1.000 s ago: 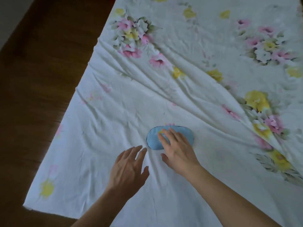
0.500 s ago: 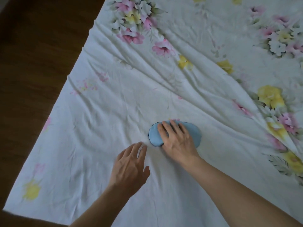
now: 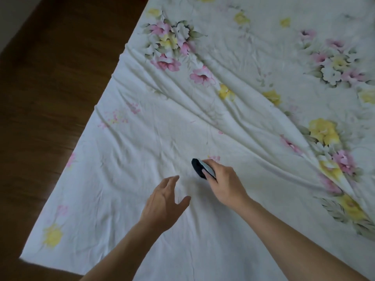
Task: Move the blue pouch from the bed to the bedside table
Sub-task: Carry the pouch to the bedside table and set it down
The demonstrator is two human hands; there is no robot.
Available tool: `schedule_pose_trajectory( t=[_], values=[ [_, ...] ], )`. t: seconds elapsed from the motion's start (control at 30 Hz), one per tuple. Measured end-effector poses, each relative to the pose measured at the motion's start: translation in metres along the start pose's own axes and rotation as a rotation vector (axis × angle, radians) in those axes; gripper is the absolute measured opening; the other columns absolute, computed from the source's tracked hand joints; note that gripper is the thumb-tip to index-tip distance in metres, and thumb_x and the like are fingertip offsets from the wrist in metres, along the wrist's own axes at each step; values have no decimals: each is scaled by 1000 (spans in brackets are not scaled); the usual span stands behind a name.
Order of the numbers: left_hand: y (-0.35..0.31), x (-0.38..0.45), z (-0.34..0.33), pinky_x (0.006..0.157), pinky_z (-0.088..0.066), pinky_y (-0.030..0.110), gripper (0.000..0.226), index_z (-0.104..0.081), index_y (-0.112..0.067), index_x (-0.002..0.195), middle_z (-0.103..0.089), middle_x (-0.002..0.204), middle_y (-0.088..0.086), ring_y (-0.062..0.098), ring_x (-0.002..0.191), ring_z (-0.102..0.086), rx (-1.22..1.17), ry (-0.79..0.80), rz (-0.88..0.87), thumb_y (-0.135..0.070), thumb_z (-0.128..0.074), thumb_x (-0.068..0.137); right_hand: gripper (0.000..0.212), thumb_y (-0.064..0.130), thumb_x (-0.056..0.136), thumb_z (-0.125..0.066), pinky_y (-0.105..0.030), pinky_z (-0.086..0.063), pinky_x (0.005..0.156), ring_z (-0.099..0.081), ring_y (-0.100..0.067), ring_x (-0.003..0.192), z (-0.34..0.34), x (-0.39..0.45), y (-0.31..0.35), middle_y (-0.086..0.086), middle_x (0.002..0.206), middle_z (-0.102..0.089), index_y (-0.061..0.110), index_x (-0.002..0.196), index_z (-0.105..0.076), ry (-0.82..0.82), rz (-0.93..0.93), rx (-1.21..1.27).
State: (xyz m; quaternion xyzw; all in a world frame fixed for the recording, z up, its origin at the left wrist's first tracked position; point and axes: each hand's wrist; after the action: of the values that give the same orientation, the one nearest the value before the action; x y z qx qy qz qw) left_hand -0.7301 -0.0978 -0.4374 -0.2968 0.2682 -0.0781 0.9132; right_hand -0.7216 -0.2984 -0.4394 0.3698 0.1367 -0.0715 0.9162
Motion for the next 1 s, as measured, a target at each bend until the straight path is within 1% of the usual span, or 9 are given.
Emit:
schedule_pose_trajectory(
  t=[0.13,0.2,0.3,0.4,0.47,0.57,0.7,0.8,1.0],
  values=[
    [-25,-9,32,103,-35,23,73,-38,-28,145,-47,147,-9,10,132,-46,-253,52,5,-50,-69,83,15,20,96,-64,-34,-51,93,-65,-16,112,31,-27,37,7,99,-77,30,100,-73,-16,-260,581],
    [-43,-19,55,109,-39,33,60,-51,-35,136,-57,140,-12,8,131,-50,-518,173,18,-46,-74,81,16,17,94,-67,-36,-57,84,-73,-22,102,51,-44,62,0,95,-80,30,93,-76,-11,-340,834],
    [-68,-45,88,99,-50,39,35,-69,-31,114,-75,116,-3,15,112,-67,-833,381,29,-42,-75,81,15,16,93,-68,-44,-59,86,-74,-28,102,83,-67,99,-11,107,-78,19,105,-75,30,-400,1102],
    [-90,-81,110,87,-56,37,45,-71,-16,110,-76,106,6,25,101,-70,-959,450,78,-45,-79,76,20,14,93,-67,-49,-58,92,-72,-31,107,112,-86,134,-15,114,-75,12,112,-73,44,-404,1253],
    [-103,-104,123,84,-57,37,42,-70,-12,114,-75,112,13,31,106,-70,-1037,460,118,-37,-77,81,18,12,92,-68,-44,-61,85,-72,-29,105,132,-98,157,-14,112,-76,13,108,-75,27,-384,1284],
    [-124,-137,149,85,-58,44,35,-68,-11,118,-72,119,17,34,111,-67,-1086,462,127,-29,-70,88,16,8,86,-74,-35,-61,74,-74,-28,99,160,-115,189,-11,102,-79,18,98,-78,-40,-297,1149],
    [-152,-175,181,92,-57,48,33,-67,-11,120,-73,120,13,31,112,-68,-1104,440,133,-27,-68,91,23,11,81,-79,-21,-56,72,-74,-12,89,197,-142,231,6,92,-80,31,91,-76,-184,-20,758],
    [-170,-197,202,91,-58,46,31,-69,-5,117,-73,119,16,31,111,-68,-1161,419,142,-22,-67,91,33,10,82,-77,-12,-53,76,-72,-5,93,215,-172,259,18,96,-77,41,94,-75,-202,186,557],
    [-189,-228,242,84,-59,36,26,-65,-4,120,-72,116,23,35,108,-69,-1287,414,59,-5,-55,96,52,-13,70,-68,-31,-54,98,-65,-7,117,210,-227,289,8,118,-74,19,111,-77,-250,518,127]
  ],
)
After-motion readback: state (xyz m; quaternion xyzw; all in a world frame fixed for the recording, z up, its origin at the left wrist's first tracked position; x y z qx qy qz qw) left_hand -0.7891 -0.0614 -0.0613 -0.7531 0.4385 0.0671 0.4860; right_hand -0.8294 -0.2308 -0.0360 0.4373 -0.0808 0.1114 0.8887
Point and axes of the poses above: each hand's wrist, its own x-axis towards the middle knuckle, its own z-axis out of the back of the hand, y = z × x
